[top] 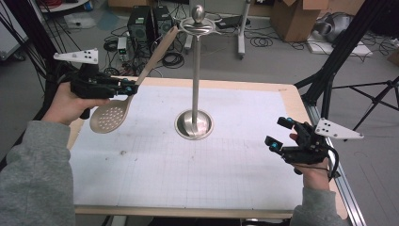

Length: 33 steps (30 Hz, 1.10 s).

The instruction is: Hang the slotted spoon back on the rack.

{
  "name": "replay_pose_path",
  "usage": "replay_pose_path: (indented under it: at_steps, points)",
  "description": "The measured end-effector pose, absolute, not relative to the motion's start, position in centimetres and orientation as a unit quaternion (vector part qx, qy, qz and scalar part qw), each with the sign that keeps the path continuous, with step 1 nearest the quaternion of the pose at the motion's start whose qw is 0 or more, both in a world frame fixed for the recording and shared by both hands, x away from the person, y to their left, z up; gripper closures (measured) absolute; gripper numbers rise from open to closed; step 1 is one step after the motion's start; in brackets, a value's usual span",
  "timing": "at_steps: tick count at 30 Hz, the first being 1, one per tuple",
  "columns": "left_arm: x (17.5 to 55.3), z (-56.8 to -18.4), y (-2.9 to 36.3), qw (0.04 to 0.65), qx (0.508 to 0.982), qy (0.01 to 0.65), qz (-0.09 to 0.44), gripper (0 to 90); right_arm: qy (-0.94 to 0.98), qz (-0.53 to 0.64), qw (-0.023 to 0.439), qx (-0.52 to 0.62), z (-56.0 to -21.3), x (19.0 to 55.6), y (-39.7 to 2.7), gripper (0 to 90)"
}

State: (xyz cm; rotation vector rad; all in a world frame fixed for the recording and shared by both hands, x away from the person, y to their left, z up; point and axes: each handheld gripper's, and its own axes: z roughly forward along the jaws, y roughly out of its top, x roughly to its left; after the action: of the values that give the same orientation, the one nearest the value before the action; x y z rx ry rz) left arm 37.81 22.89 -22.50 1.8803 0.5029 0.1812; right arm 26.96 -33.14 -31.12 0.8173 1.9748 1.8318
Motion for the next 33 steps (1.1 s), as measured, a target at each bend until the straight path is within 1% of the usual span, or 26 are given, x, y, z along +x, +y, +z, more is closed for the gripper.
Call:
replay_pose_path:
  at_steps: [33]
  points:
    - [39.2,-24.0,19.4,0.541,0.808,0.223,0.072,77.7,0.691,0.644,0.163,0.284,-31.0,26.9,-33.3,9.5]
